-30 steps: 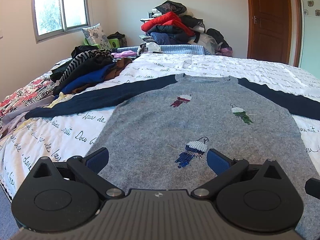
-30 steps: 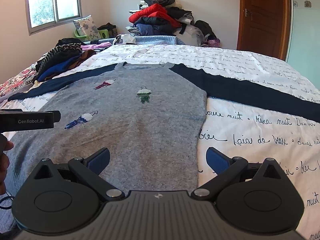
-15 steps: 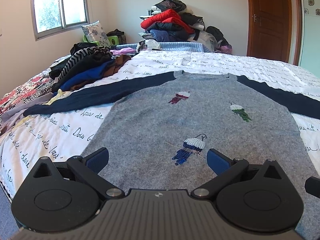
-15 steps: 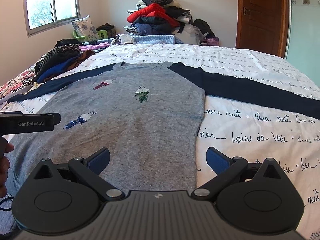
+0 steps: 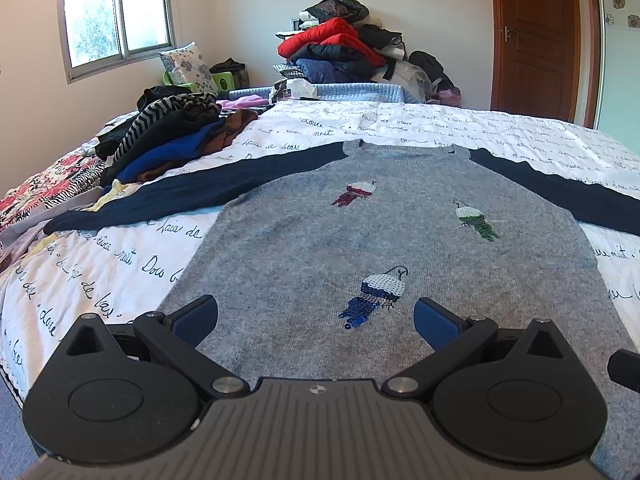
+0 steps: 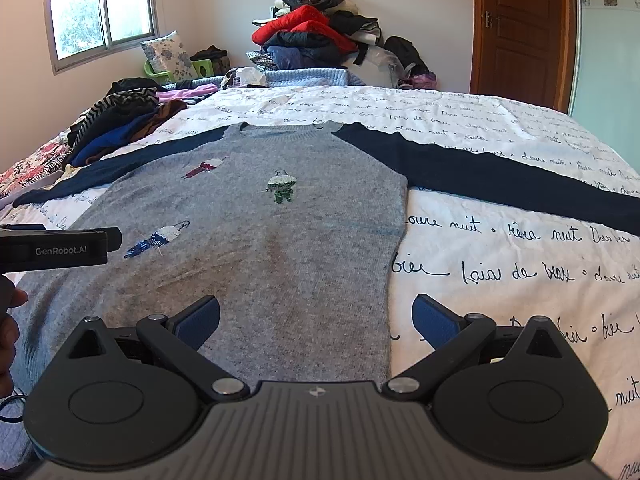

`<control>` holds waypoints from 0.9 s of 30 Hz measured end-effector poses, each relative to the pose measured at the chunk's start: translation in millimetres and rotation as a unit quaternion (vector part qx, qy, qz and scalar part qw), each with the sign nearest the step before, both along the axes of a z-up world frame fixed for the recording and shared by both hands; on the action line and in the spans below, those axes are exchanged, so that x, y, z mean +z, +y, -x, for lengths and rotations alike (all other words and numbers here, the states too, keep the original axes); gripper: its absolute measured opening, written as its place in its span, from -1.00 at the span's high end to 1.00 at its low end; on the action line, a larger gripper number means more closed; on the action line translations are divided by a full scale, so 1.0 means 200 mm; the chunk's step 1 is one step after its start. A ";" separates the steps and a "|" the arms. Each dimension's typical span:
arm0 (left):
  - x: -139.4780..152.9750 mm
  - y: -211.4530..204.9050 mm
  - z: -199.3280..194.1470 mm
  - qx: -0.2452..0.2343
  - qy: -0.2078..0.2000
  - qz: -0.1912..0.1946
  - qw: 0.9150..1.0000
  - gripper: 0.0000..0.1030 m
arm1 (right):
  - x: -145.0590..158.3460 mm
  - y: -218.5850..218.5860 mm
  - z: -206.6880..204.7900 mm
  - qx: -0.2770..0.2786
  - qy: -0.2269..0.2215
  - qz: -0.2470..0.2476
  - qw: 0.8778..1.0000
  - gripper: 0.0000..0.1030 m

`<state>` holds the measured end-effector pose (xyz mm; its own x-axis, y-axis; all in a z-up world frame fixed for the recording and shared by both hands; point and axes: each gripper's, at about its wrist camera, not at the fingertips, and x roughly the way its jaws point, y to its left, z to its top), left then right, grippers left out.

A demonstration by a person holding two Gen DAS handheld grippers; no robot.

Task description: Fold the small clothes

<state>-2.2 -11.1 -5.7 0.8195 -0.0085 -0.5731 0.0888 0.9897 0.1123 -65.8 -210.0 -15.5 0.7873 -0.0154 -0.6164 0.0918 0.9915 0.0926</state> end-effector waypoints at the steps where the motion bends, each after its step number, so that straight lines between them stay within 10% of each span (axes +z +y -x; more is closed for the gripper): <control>1: 0.00 0.00 0.00 0.000 0.001 0.002 1.000 -1.00 | 0.00 -0.01 0.00 -0.002 0.000 0.001 1.000 -1.00; 15: 0.05 -0.27 0.00 -0.053 -0.017 0.019 0.998 -1.00 | -0.16 -0.58 -0.21 -0.179 0.003 0.088 0.980 -1.00; 27: -0.01 -0.39 -0.04 -0.060 -0.001 0.017 0.998 -1.00 | -0.23 -0.76 -0.32 -0.190 0.023 0.101 0.976 -1.00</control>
